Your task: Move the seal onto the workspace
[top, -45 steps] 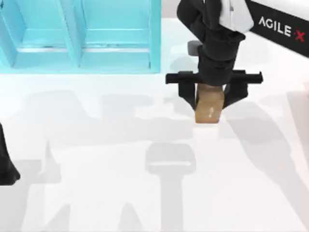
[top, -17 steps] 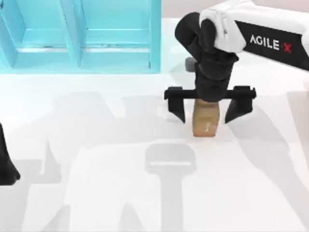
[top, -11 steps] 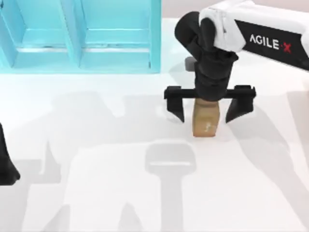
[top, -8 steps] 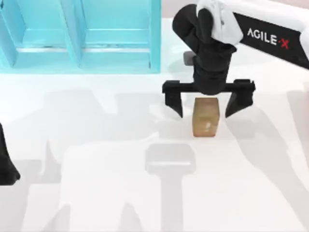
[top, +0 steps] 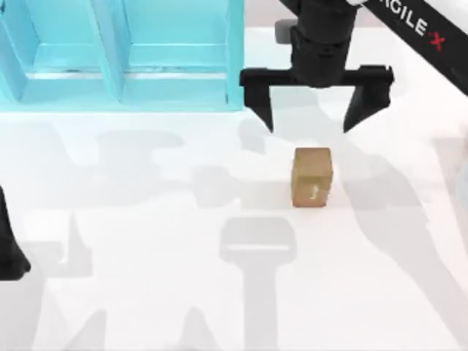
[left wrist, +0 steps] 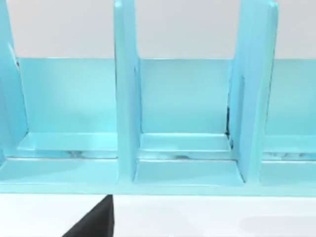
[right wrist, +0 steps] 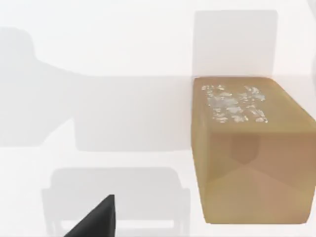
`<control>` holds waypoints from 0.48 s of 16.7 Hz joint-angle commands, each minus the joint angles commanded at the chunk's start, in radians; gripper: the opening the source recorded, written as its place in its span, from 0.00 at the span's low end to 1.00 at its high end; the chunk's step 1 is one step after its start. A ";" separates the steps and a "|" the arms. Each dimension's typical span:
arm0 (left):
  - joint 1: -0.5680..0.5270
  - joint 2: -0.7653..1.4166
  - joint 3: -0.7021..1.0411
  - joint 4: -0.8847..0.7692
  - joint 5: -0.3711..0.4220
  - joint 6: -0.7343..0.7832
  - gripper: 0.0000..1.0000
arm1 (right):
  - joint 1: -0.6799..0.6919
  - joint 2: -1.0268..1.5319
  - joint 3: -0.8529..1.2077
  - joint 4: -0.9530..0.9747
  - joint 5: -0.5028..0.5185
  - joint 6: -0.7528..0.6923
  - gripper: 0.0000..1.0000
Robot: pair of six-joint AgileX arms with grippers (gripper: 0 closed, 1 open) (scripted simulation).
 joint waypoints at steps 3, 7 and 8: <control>0.000 0.000 0.000 0.000 0.000 0.000 1.00 | -0.002 0.036 0.194 -0.152 0.001 -0.002 1.00; 0.000 0.000 0.000 0.000 0.000 0.000 1.00 | -0.006 0.061 0.354 -0.285 0.002 -0.005 1.00; 0.000 0.000 0.000 0.000 0.000 0.000 1.00 | -0.007 0.063 0.370 -0.298 0.002 -0.005 1.00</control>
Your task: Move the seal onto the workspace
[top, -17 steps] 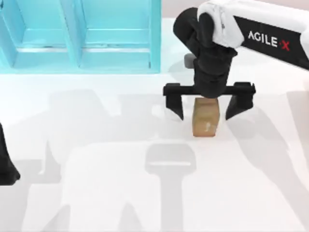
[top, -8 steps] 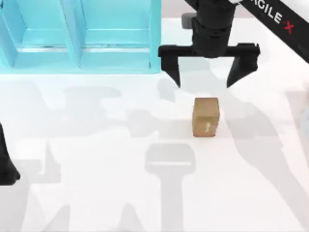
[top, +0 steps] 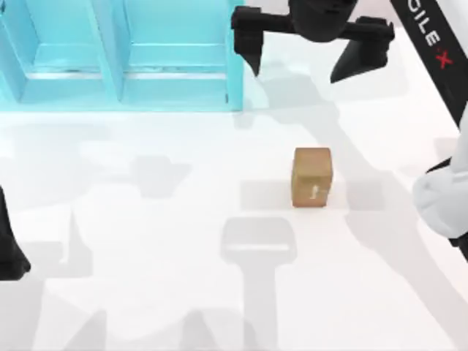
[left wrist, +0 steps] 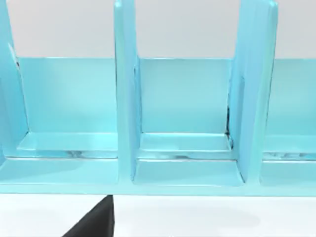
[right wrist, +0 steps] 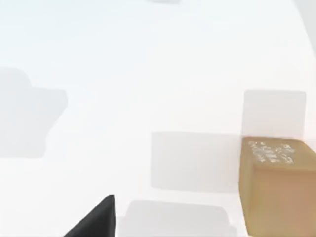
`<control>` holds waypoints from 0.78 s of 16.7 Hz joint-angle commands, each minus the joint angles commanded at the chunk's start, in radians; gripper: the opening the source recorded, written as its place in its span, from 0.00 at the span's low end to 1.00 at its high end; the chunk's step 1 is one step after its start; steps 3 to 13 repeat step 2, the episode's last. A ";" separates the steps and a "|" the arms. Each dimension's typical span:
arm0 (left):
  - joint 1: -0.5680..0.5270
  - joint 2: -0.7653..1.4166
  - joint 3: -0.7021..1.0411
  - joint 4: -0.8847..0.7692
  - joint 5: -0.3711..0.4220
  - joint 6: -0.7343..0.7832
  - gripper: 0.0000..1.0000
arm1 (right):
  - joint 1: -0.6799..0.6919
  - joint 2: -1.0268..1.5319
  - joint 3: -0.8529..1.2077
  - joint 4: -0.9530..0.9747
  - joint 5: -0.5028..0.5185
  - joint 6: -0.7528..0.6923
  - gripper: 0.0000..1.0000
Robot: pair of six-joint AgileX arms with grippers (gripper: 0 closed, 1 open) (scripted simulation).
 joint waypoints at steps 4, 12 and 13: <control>0.000 0.000 0.000 0.000 0.000 0.000 1.00 | 0.000 0.000 0.005 -0.004 0.000 0.000 1.00; 0.000 0.000 0.000 0.000 0.000 0.000 1.00 | 0.000 0.000 0.005 -0.004 0.000 0.000 1.00; 0.000 0.000 0.000 0.000 0.000 0.000 1.00 | 0.000 0.000 0.005 -0.004 0.000 0.000 1.00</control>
